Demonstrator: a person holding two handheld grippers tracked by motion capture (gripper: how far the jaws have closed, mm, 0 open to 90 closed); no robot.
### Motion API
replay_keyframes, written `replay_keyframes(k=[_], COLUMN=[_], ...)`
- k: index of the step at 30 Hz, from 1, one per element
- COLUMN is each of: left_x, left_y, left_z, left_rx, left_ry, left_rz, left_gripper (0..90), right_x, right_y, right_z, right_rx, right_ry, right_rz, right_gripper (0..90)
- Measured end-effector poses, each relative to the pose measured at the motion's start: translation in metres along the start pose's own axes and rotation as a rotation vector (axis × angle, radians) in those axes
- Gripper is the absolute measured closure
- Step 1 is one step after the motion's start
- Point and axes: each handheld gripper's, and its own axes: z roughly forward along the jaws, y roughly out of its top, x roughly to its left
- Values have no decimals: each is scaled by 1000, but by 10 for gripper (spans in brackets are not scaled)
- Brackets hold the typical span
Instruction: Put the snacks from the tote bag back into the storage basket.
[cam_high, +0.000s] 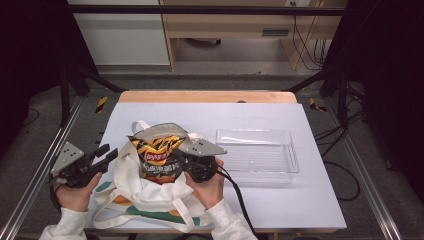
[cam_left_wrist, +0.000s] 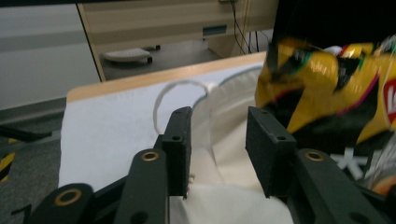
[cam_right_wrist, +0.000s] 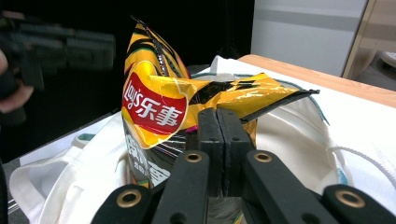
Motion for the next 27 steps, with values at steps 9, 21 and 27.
replay_keyframes(k=[9, 21, 27], left_x=[-12, -31, -39], left_y=[23, 22, 15], left_z=[6, 27, 30], left_rx=[-64, -54, -40], left_ry=[-34, -108, -115], left_rz=[-6, -19, -16], left_gripper=[530, 501, 526], right_x=[2, 5, 5], right_y=[0, -2, -3], right_z=[-2, -4, -5], right_rx=[0, 0, 1], right_ry=[2, 5, 7], right_rz=[-9, -27, -29], right_gripper=[899, 899, 898])
